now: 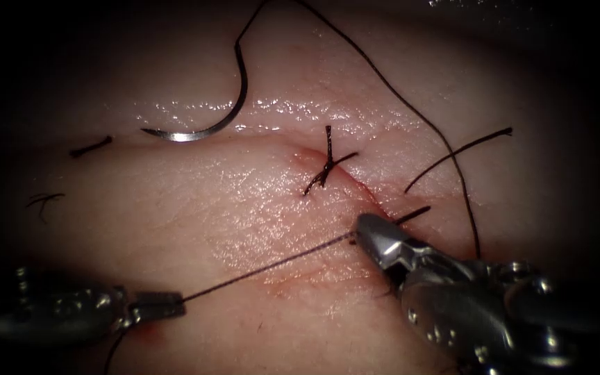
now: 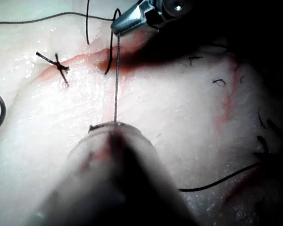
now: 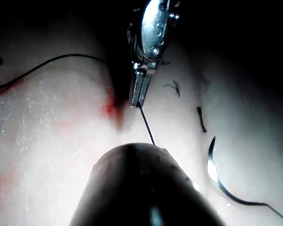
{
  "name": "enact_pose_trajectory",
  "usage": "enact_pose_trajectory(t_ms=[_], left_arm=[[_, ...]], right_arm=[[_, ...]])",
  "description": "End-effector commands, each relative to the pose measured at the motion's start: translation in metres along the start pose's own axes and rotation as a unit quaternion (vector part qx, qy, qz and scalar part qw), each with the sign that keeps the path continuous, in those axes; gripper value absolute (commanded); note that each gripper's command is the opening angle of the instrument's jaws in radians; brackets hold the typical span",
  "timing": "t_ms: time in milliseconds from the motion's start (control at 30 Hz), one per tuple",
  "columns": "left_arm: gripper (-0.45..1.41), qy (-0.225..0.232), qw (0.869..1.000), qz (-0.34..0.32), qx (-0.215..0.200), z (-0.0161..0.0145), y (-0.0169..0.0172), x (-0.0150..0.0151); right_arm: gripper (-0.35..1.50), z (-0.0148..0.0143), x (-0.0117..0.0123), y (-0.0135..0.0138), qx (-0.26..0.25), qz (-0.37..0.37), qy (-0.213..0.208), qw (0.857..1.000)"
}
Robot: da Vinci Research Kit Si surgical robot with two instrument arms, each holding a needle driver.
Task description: Wound Closure
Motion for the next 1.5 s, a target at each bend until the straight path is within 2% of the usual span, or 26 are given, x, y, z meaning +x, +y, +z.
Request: enact_pose_trajectory(t_ms=[33,267,400,433,533,567,633,733,800,867,933,1000,1033,1067,1100,1133,1167,1200,1233,1367,1433,1500], left_arm=[[-0.45,0.01,1.0,0.002,0.002,0.0005,-0.0002,0.0],[-0.45,0.055,0.996,0.034,0.061,-0.0012,-0.0031,0.0016],[-0.45,0.091,0.991,0.051,0.087,-0.0009,-0.0052,0.0035],[-0.45,0.097,0.989,0.06,0.094,-0.0006,-0.0057,0.0039],[-0.45,0.106,0.986,0.074,0.108,0.0005,-0.0068,0.005],[-0.45,0.105,0.985,0.076,0.11,0.0009,-0.0069,0.0052],[-0.45,0.104,0.984,0.084,0.116,0.0018,-0.0071,0.0053],[-0.45,0.107,0.983,0.092,0.118,0.0024,-0.0071,0.0049],[-0.45,0.105,0.982,0.1,0.117,0.0025,-0.0071,0.0047],[-0.45,0.104,0.982,0.107,0.118,0.0024,-0.007,0.0045],[-0.45,0.104,0.98,0.119,0.117,0.0022,-0.0068,0.0044],[-0.45,0.105,0.98,0.125,0.115,0.002,-0.0066,0.0043],[-0.45,0.106,0.979,0.131,0.113,0.0018,-0.0064,0.0043],[-0.45,0.106,0.979,0.134,0.112,0.0018,-0.0063,0.0043],[-0.45,0.106,0.978,0.14,0.112,0.0018,-0.0062,0.0043],[-0.45,0.107,0.977,0.146,0.111,0.0018,-0.0061,0.0043],[-0.45,0.107,0.977,0.151,0.11,0.0018,-0.0061,0.0044],[-0.45,0.107,0.976,0.157,0.11,0.0019,-0.0061,0.0045],[-0.45,0.108,0.975,0.16,0.108,0.002,-0.006,0.0045],[-0.45,0.111,0.972,0.18,0.106,0.0025,-0.0058,0.005],[-0.45,0.113,0.97,0.188,0.103,0.0026,-0.0056,0.0051],[-0.45,0.118,0.968,0.198,0.097,0.0027,-0.0055,0.0053]], right_arm=[[-0.35,0.0003,0.0003,-0.0002,-0.002,-0.001,0.003,1.0],[-0.35,-0.0012,-0.0002,-0.0006,-0.005,0.032,0.011,0.999],[-0.35,-0.0022,0.0004,-0.0008,-0.005,0.077,0.034,0.996],[-0.28,-0.0024,0.0007,-0.0008,-0.002,0.091,0.045,0.995],[0.49,-0.0029,0.0011,-0.0006,0.003,0.141,0.063,0.988],[0.69,-0.0031,0.0011,-0.0004,0.005,0.158,0.066,0.985],[0.88,-0.0037,0.001,-0.0002,0.011,0.204,0.086,0.975],[1.04,-0.0047,0.0005,0.0,0.01,0.256,0.11,0.96],[1.33,-0.0055,-0.0001,0.0003,0.004,0.295,0.124,0.947],[1.46,-0.0062,-0.0006,0.0005,-0.007,0.334,0.136,0.933],[1.46,-0.007,-0.0012,0.0005,-0.001,0.365,0.153,0.918],[1.46,-0.008,-0.0023,0.0008,0.009,0.428,0.166,0.888],[1.41,-0.0085,-0.0029,0.001,0.01,0.443,0.175,0.879],[1.28,-0.0091,-0.0038,0.0012,0.012,0.449,0.188,0.873],[1.03,-0.0096,-0.0046,0.0014,0.016,0.459,0.197,0.866],[0.56,-0.01,-0.0054,0.0018,0.024,0.465,0.204,0.861],[-0.11,-0.0103,-0.0064,0.0023,0.031,0.47,0.209,0.857],[-0.35,-0.0103,-0.0072,0.0029,0.033,0.472,0.21,0.855],[-0.35,-0.0102,-0.008,0.0035,0.03,0.475,0.211,0.854],[-0.35,-0.0084,-0.011,0.006,0.016,0.429,0.215,0.877],[-0.35,-0.0068,-0.0118,0.0065,0.014,0.402,0.223,0.888],[-0.35,-0.0047,-0.012,0.0066,0.027,0.388,0.243,0.889]])
